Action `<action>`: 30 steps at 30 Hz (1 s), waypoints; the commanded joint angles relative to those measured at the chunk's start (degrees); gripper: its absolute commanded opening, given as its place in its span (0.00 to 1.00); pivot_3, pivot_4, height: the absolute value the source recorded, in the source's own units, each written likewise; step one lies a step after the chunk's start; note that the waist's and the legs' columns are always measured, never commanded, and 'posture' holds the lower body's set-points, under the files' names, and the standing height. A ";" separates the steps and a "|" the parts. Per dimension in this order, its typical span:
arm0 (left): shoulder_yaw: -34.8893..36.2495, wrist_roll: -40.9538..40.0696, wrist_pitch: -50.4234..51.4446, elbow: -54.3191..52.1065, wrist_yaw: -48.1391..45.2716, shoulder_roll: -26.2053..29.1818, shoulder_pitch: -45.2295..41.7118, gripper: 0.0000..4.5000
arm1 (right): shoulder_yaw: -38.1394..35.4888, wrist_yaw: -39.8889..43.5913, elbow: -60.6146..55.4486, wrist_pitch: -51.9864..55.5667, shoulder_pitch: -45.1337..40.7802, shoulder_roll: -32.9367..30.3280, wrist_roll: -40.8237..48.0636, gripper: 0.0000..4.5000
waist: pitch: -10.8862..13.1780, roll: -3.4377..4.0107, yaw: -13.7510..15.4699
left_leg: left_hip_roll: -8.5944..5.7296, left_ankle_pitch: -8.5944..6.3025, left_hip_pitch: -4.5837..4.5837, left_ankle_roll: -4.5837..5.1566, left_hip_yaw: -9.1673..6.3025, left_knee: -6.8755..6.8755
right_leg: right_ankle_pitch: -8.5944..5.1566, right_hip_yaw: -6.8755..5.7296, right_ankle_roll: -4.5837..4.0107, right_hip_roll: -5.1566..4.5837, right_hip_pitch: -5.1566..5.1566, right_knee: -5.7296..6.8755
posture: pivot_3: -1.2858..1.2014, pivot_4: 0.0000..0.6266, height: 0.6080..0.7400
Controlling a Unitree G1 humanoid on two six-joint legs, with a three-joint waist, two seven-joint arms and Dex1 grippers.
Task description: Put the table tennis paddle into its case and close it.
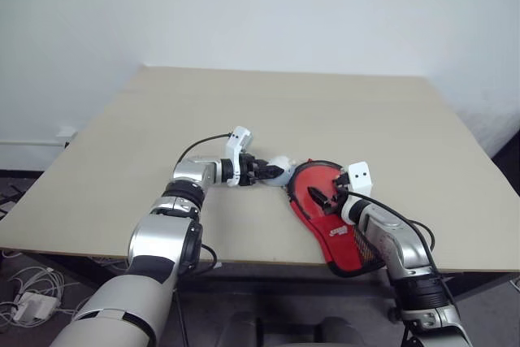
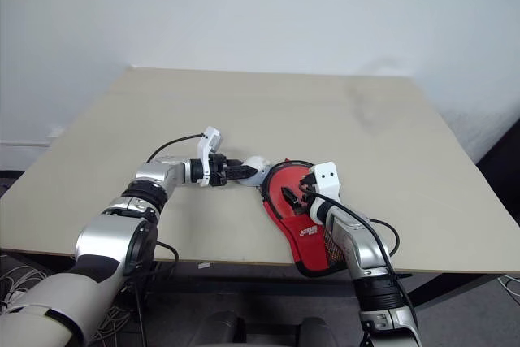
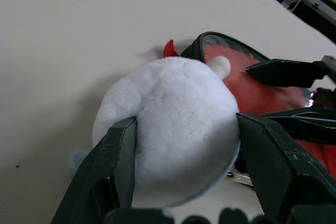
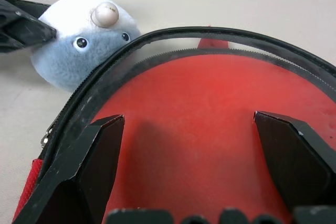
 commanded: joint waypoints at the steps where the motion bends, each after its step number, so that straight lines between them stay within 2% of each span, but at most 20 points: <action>1: -2.05 1.94 -1.35 -0.12 -1.27 -2.04 0.71 0.69 | 0.38 -0.73 1.88 2.14 0.60 0.02 -0.75 0.95 | -0.08 -0.10 0.06 | 0.00 0.00 0.02 0.00 -0.02 0.00 | 0.00 -0.03 0.00 0.00 0.04 -0.02 | 0.52 0.00 0.91; 3: -2.88 2.61 -3.72 -0.86 -1.95 -2.72 1.34 0.69 | 0.67 -1.14 1.87 2.09 0.68 -0.02 -1.35 0.95 | -0.09 -0.10 0.06 | 0.00 0.00 0.04 0.00 -0.02 0.01 | 0.00 -0.04 0.00 -0.02 0.07 -0.03 | 0.52 0.00 0.91; 6: -1.69 2.50 -3.91 0.45 1.79 -3.85 0.66 0.69 | 2.69 -1.84 2.06 1.33 1.27 -0.79 -3.84 0.95 | -0.14 -0.15 0.29 | 0.00 0.00 0.05 0.00 -0.05 0.02 | 0.00 -0.09 0.00 -0.03 0.11 -0.05 | 0.52 0.00 0.91; 7: -1.39 2.49 -4.26 0.66 2.34 -4.07 0.55 0.65 | 2.97 -1.87 1.96 1.22 1.52 -0.81 -4.17 0.96 | -0.17 -0.17 0.31 | 0.00 0.00 0.07 0.00 -0.06 0.02 | 0.00 -0.10 0.00 -0.04 0.15 -0.07 | 0.52 0.00 0.91; 9: -1.26 2.44 -5.03 0.50 2.01 -4.61 0.50 0.56 | 2.41 -2.05 1.33 2.02 1.97 -0.21 -3.68 0.96 | -0.19 -0.19 0.36 | -0.01 -0.01 0.12 -0.01 -0.08 0.02 | 0.00 -0.13 0.00 -0.05 0.23 -0.10 | 0.52 0.00 0.91; 17: -1.53 4.73 -9.15 2.04 9.09 -6.15 -0.26 0.01 | 2.52 -1.39 1.75 12.07 1.68 -1.43 -2.82 0.96 | -0.41 -0.37 1.25 | -0.01 -0.02 0.26 -0.01 -0.12 0.02 | 0.00 -0.21 0.00 -0.07 0.45 -0.23 | 0.52 0.00 0.91; 21: -0.74 5.34 -10.01 3.19 13.97 -6.74 -2.30 0.00 | 3.55 0.05 1.23 14.81 1.81 -2.37 -2.85 0.96 | -0.60 -0.39 1.41 | -0.01 -0.08 0.74 -0.08 -0.14 -0.14 | 0.00 -0.25 -0.01 -0.09 0.80 -0.49 | 0.52 0.00 0.91; 30: 2.24 5.24 -12.44 5.66 24.98 -8.38 -7.49 0.00 | 4.02 -0.24 2.13 16.30 2.21 -2.45 -3.73 0.96 | -0.83 -0.50 1.41 | -0.01 -0.09 0.91 -0.10 -0.15 -0.27 | -0.01 -0.28 -0.01 -0.09 0.95 -0.60 | 0.52 0.00 0.91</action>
